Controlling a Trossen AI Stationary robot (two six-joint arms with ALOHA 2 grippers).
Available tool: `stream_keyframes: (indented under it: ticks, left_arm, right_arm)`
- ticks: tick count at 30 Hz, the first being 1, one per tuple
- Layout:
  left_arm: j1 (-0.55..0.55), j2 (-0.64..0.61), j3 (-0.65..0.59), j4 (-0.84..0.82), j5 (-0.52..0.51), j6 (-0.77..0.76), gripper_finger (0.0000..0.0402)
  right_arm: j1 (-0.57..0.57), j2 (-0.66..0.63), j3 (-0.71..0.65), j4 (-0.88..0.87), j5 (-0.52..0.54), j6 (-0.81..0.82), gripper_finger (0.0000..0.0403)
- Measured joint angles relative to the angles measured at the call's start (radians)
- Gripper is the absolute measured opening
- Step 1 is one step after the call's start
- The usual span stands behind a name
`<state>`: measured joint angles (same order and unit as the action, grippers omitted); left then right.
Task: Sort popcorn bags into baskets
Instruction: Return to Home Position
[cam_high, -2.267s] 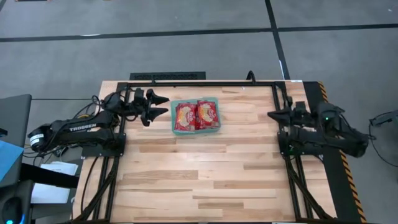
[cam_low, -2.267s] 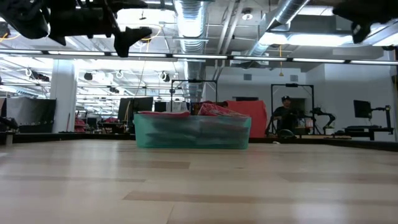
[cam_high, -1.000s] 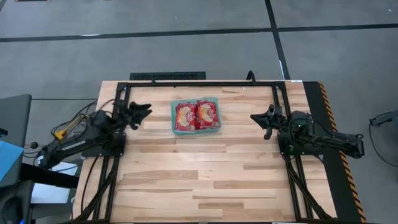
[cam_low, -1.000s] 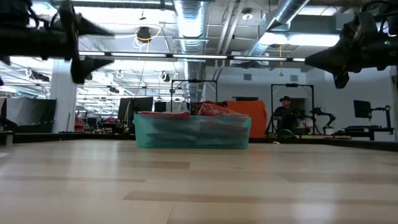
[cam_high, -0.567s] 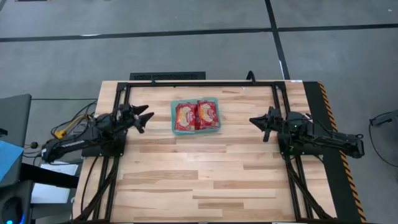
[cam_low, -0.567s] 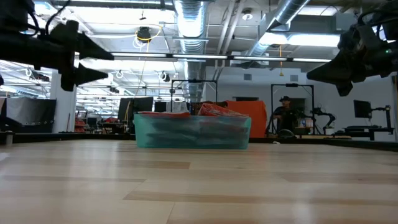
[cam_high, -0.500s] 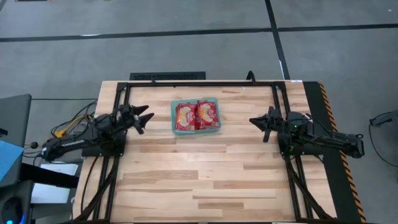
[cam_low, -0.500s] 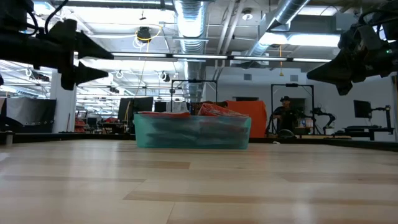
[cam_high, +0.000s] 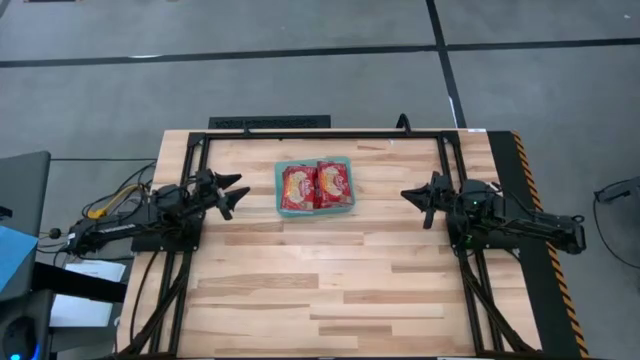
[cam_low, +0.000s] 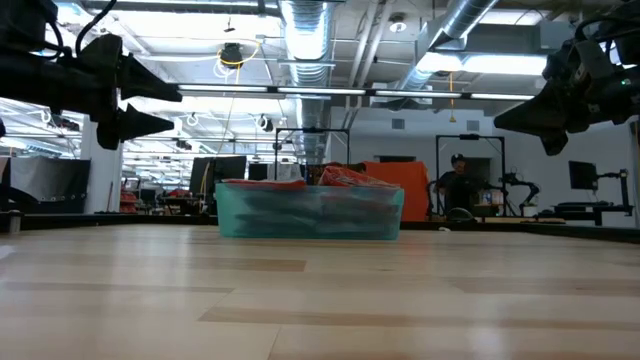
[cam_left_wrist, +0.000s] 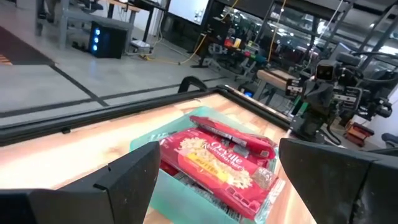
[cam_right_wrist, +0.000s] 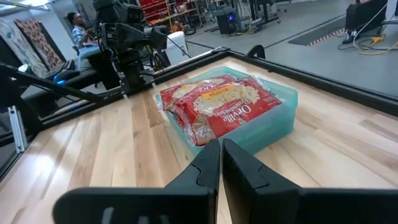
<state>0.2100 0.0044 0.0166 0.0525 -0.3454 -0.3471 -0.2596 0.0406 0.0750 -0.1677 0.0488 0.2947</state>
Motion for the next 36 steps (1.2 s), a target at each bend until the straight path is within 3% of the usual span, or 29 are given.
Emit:
stream_keyframes:
  ticks: [36]
  left_arm:
    - [0.0,0.0,0.001,0.0,-0.001,-0.012,0.0316]
  right_arm:
    - [0.0,0.0,-0.001,-0.003,0.003,0.003,0.0042]
